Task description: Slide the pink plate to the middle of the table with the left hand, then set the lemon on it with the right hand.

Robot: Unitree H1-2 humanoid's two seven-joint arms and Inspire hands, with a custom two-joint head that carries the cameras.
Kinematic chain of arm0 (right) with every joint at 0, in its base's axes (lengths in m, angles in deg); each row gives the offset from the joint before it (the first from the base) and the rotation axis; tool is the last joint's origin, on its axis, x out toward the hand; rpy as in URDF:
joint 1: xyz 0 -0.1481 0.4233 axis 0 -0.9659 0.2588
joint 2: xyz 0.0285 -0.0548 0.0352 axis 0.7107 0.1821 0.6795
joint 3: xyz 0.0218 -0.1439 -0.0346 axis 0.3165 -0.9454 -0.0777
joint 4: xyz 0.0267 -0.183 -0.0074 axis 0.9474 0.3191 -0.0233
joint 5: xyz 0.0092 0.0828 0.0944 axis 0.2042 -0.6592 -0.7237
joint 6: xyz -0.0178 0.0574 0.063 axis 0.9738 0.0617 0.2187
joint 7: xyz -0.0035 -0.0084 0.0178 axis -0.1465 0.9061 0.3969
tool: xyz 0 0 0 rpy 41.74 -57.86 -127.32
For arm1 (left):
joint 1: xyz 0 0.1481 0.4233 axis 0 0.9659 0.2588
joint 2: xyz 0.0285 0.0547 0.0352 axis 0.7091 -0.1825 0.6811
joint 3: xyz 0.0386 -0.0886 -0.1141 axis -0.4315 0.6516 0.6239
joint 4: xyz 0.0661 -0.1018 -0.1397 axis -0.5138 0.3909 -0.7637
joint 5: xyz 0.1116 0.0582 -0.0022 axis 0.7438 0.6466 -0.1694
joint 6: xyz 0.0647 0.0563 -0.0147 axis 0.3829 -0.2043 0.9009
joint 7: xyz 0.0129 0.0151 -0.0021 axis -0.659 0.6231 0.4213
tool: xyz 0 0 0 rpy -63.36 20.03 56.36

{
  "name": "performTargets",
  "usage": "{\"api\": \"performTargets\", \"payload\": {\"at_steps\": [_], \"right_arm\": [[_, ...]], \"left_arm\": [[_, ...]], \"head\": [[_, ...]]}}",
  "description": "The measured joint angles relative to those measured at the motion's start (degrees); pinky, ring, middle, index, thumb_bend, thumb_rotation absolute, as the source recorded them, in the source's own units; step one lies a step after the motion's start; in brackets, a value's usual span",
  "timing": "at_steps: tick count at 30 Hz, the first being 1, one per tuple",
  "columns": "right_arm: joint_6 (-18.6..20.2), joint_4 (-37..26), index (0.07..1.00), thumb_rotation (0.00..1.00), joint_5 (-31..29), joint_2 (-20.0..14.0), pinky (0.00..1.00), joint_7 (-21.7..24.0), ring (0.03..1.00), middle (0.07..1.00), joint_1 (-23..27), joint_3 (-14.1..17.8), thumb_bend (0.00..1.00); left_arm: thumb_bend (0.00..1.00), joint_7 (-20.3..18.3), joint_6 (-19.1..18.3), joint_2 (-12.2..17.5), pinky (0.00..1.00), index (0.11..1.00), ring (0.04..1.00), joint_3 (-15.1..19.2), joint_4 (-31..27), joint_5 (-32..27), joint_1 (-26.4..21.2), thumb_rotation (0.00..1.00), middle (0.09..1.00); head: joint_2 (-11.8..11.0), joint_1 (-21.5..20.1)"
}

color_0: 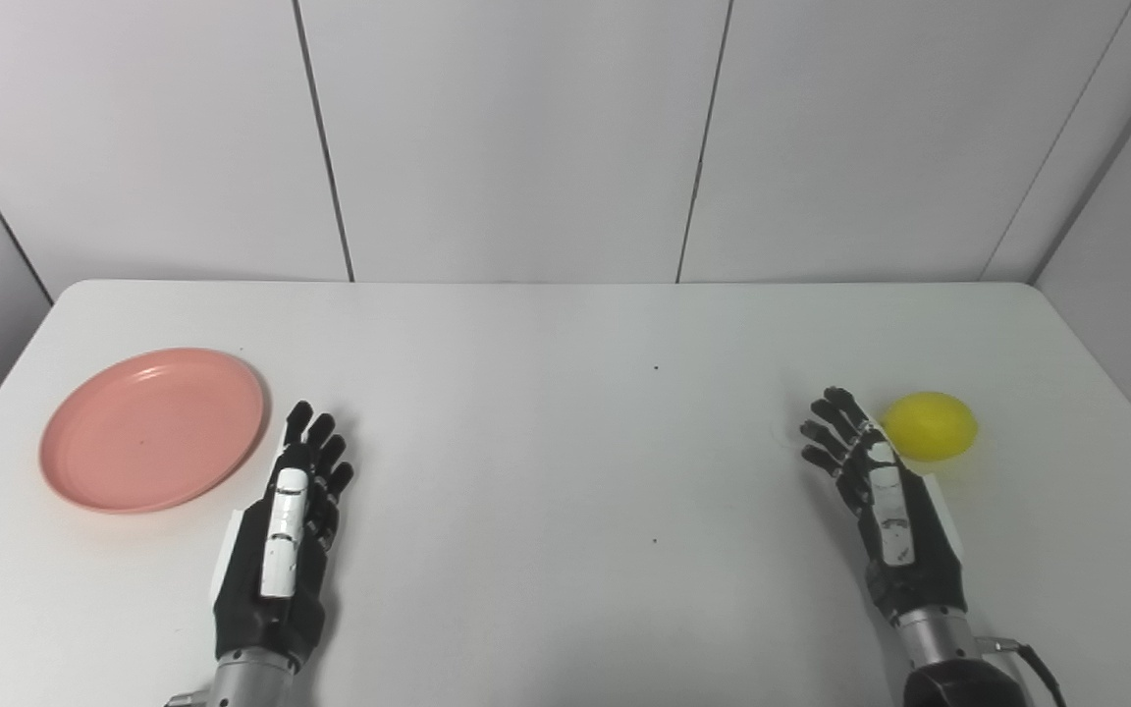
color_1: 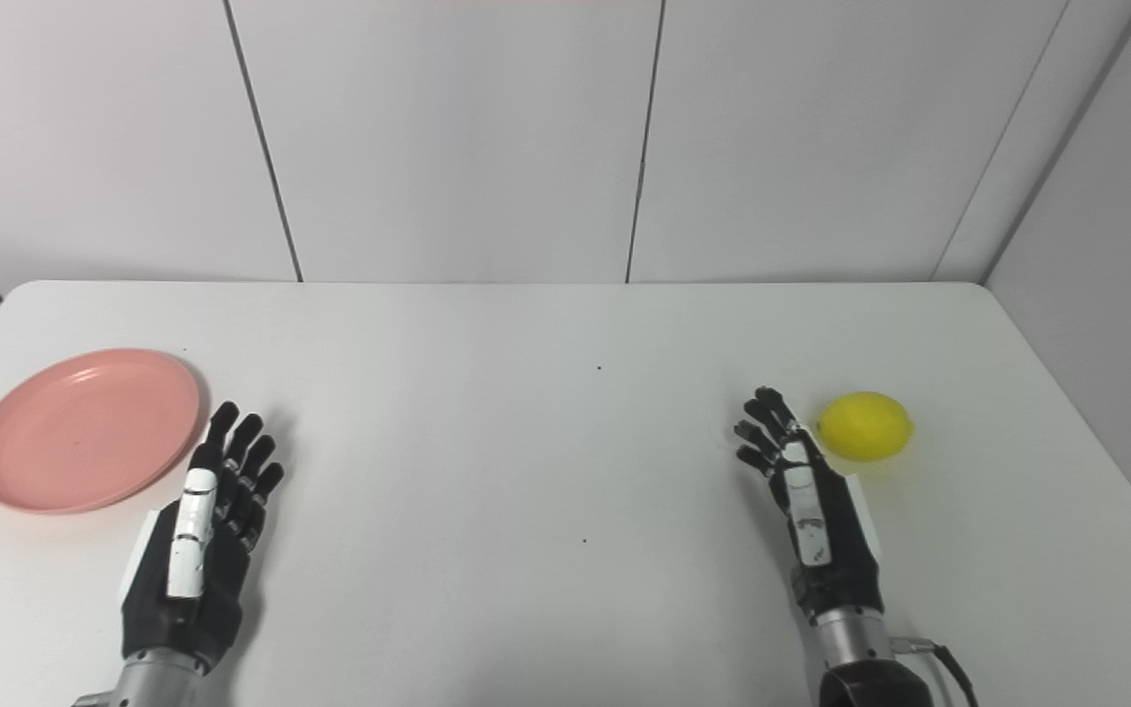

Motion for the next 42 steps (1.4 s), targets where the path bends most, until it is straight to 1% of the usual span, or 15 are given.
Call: {"api": "performTargets", "payload": {"at_steps": [1, 2, 4, 6, 8, 10, 12, 14, 19, 33, 37, 38, 39, 41, 42], "right_arm": [[0.0, 0.3, 0.891, 1.00, -0.7, -0.3, 0.87, 0.7, 0.868, 0.892, 0.0, 0.1, 0.92], [-0.1, 0.6, 0.892, 1.00, -1.4, -0.6, 0.87, 1.2, 0.871, 0.894, 0.2, 0.3, 0.92], [-0.1, 1.7, 0.895, 1.00, -2.4, -1.7, 0.88, 1.9, 0.875, 0.897, 0.7, 1.0, 0.92], [-0.6, 2.5, 0.896, 1.00, -3.4, -2.5, 0.88, 2.9, 0.881, 0.899, 0.9, 1.6, 0.92], [-1.0, 3.4, 0.904, 1.00, -3.9, -3.2, 0.89, 3.2, 0.886, 0.904, 1.3, 2.0, 0.90], [-2.1, 4.6, 0.906, 1.00, -4.3, -4.2, 0.89, 4.1, 0.887, 0.905, 1.7, 2.5, 0.90], [-2.8, 5.7, 0.906, 1.00, -4.9, -4.9, 0.89, 4.8, 0.888, 0.905, 2.1, 2.8, 0.91], [-3.9, 6.3, 0.905, 1.00, -5.3, -5.5, 0.89, 5.2, 0.889, 0.905, 2.3, 3.1, 0.90], [-4.5, 7.5, 0.898, 1.00, -6.0, -6.0, 0.89, 5.7, 0.884, 0.904, 2.8, 3.5, 0.89], [-7.3, 10.0, 0.900, 1.00, -6.5, -7.0, 0.87, 7.8, 0.888, 0.908, 3.4, 4.0, 0.88], [-7.6, 10.2, 0.899, 1.00, -6.8, -7.1, 0.86, 8.2, 0.884, 0.907, 3.5, 4.2, 0.87], [-7.6, 10.2, 0.900, 1.00, -7.1, -7.1, 0.86, 8.5, 0.884, 0.908, 3.5, 4.2, 0.87], [-7.7, 10.2, 0.902, 1.00, -7.3, -7.1, 0.87, 8.8, 0.886, 0.909, 3.5, 4.2, 0.87], [-7.7, 10.2, 0.903, 1.00, -7.4, -7.1, 0.87, 9.3, 0.888, 0.910, 3.5, 4.2, 0.87], [-7.8, 10.2, 0.903, 1.00, -7.4, -7.1, 0.87, 9.5, 0.886, 0.908, 3.5, 4.2, 0.87]], "left_arm": [[0.54, 0.0, 0.3, -0.2, 1.00, 1.000, 1.000, -0.1, 0.1, 0.3, 0.0, 0.84, 1.000], [0.55, 0.1, 1.0, -0.4, 1.00, 1.000, 0.999, -0.3, 0.4, 0.7, 0.0, 0.84, 0.997], [0.55, 0.2, 1.9, -0.9, 1.00, 1.000, 0.993, -0.6, 1.6, 1.1, 0.0, 0.83, 0.989], [0.58, 0.2, 3.1, -1.2, 1.00, 1.000, 0.984, -0.8, 3.3, 1.8, 0.0, 0.80, 0.978], [0.60, 0.3, 3.8, -1.6, 1.00, 1.000, 0.980, -0.9, 4.7, 1.8, 0.0, 0.78, 0.973], [0.62, 0.3, 6.1, -2.2, 1.00, 1.000, 0.974, -1.1, 6.3, 1.8, 0.0, 0.76, 0.968], [0.64, 0.3, 7.4, -2.8, 1.00, 1.000, 0.975, -1.2, 7.0, 1.9, 0.0, 0.75, 0.968], [0.64, 0.3, 8.7, -3.2, 1.00, 1.000, 0.975, -1.4, 7.8, 2.0, 0.0, 0.75, 0.968], [0.66, 0.3, 10.1, -3.4, 1.00, 1.000, 0.969, -1.8, 8.6, 2.5, 0.0, 0.75, 0.964], [0.62, 0.4, 11.7, -4.1, 1.00, 1.000, 0.958, -1.9, 10.0, 4.1, -0.6, 0.76, 0.956], [0.66, 0.5, 14.3, -4.2, 0.98, 0.987, 0.937, -2.2, 10.6, 6.1, -0.6, 0.82, 0.942], [0.66, 0.5, 15.9, -4.2, 0.97, 0.976, 0.929, -2.4, 10.8, 7.6, -0.6, 0.83, 0.934], [0.70, 0.5, 17.9, -4.2, 0.94, 0.938, 0.910, -2.7, 11.2, 9.0, -0.7, 0.84, 0.912], [0.73, 0.6, 21.4, -4.2, 0.93, 0.917, 0.900, -3.0, 11.7, 11.4, -0.8, 0.84, 0.900], [0.78, 0.7, 23.1, -4.1, 0.89, 0.864, 0.875, -2.9, 11.9, 12.8, -0.9, 0.87, 0.867]], "head": [[-0.1, 1.5], [-0.1, 1.5], [-0.8, 4.8], [-0.8, 4.8], [-1.8, 7.7], [-1.8, 7.7], [-2.5, 9.4], [-2.5, 9.4], [-3.3, 10.5], [-6.3, 12.7], [-6.9, 13.4], [-7.0, 13.6], [-7.0, 13.6], [-7.1, 14.0], [-7.3, 14.1]]}}
